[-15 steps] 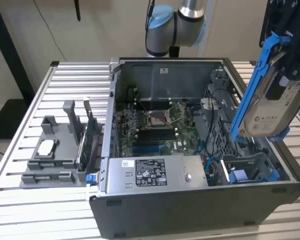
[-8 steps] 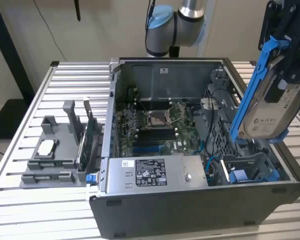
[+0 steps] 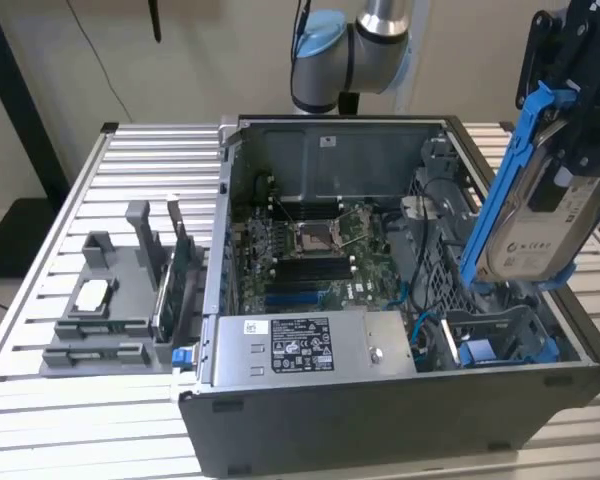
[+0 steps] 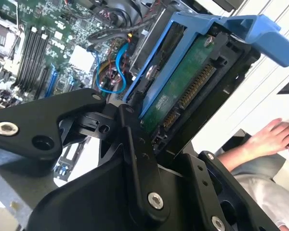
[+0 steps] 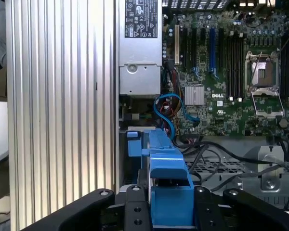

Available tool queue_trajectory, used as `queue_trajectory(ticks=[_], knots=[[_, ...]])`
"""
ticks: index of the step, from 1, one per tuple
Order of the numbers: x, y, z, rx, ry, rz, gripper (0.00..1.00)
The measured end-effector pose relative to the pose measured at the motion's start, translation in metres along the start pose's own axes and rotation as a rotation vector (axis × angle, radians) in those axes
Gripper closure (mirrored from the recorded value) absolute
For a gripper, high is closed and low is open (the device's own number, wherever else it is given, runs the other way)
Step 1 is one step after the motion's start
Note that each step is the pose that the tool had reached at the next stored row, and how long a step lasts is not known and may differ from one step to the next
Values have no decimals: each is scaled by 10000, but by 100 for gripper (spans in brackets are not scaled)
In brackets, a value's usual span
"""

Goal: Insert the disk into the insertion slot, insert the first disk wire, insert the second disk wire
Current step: 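Insert the disk into the insertion slot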

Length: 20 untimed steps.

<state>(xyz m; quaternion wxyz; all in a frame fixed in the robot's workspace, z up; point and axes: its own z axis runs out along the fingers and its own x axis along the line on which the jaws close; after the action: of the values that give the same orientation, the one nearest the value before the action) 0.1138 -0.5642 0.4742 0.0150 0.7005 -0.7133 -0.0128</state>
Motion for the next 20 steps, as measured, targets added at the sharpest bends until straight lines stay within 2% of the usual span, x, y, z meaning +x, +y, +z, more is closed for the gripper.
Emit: queue_trajectory(ticks=[20], knots=[[0,-9,75,0,1,1,68]])
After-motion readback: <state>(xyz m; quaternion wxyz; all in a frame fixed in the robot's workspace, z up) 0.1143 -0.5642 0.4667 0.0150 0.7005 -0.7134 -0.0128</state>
